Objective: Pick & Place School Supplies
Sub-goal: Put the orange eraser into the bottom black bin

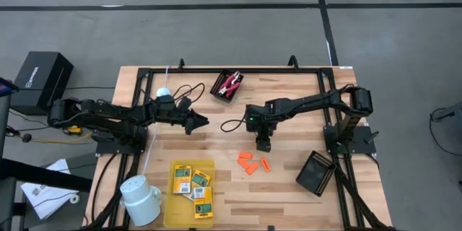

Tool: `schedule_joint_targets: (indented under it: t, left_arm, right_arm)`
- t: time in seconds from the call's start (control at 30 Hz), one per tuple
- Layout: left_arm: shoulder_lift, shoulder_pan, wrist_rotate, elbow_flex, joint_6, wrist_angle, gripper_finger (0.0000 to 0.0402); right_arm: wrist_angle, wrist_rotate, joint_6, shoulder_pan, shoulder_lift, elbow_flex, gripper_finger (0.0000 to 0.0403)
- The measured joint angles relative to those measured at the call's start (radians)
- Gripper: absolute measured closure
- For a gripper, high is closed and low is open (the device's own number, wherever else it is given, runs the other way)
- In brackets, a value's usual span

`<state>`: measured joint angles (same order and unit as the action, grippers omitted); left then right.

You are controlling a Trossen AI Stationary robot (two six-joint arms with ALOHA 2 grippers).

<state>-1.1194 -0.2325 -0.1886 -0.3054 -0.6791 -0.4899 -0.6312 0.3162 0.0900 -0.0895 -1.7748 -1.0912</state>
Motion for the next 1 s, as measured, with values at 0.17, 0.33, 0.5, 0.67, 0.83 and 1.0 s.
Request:
schedule_joint_targets:
  t: [0.17, 0.33, 0.5, 0.67, 0.83, 1.0]
  left_arm:
    - [0.000, 0.000, 0.000, 0.000, 0.001, 0.000, 0.0257]
    - [0.000, 0.000, 0.000, 0.000, 0.001, 0.000, 0.0257]
    - [0.000, 0.000, 0.000, 0.000, 0.002, 0.000, 0.0257]
    - [0.000, 0.000, 0.000, 0.000, 0.002, 0.000, 0.0257]
    - [0.000, 0.000, 0.000, 0.000, 0.002, 0.000, 0.0257]
    - [-0.001, 0.000, 0.000, 0.000, 0.002, 0.000, 0.0257]
  right_arm:
    - [-0.002, 0.000, -0.009, -0.003, -0.019, 0.010, 0.0214]
    - [0.004, 0.005, -0.014, -0.003, -0.034, 0.025, 0.0214]
    - [0.026, 0.006, -0.014, -0.015, -0.033, 0.032, 0.0215]
    - [0.044, 0.007, -0.015, -0.019, -0.043, 0.031, 0.0216]
    - [0.068, 0.016, -0.027, -0.017, -0.078, 0.028, 0.0216]
    - [0.069, 0.025, -0.021, -0.018, -0.086, 0.028, 0.0216]
